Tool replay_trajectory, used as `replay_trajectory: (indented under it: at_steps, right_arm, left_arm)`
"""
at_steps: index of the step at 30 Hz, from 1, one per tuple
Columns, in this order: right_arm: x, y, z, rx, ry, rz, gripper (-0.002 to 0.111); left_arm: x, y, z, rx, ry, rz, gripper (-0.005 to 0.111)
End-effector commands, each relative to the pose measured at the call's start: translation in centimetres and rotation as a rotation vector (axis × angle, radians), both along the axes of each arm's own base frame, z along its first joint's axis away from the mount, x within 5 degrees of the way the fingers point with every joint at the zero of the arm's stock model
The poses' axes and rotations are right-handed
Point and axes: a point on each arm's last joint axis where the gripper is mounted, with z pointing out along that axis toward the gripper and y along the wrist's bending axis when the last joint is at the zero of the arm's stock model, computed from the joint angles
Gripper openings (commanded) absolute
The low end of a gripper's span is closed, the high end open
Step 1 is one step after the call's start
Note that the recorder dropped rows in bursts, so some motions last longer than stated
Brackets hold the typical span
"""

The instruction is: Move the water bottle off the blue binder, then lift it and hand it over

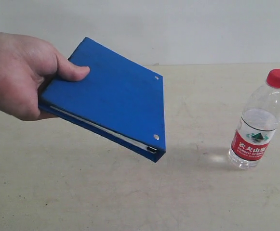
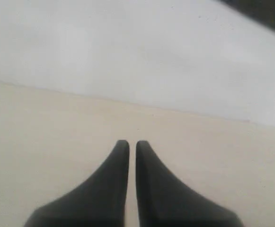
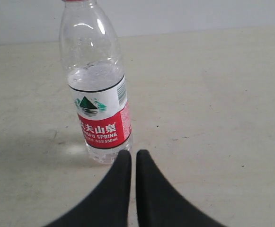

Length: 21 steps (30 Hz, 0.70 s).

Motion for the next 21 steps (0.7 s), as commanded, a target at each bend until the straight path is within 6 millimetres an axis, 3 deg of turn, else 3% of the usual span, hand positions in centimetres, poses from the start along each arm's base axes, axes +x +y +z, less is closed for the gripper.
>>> replay_trajectory:
  at_steps: [1,4,21]
  right_arm:
    - [-0.01,-0.04,0.08,-0.007,-0.007,-0.005,0.001]
    - [-0.01,-0.05,0.09,-0.007,-0.009,-0.005,0.001]
    - [0.00,-0.05,0.11,-0.005,-0.010,-0.006,0.001]
  left_arm:
    - [0.11,0.24,-3.29,-0.056,0.091,0.031,0.005]
    - [-0.52,-0.04,-4.19,-0.047,0.160,0.013,0.005]
    - [-0.72,0.02,-4.02,-0.135,0.113,0.057,0.005]
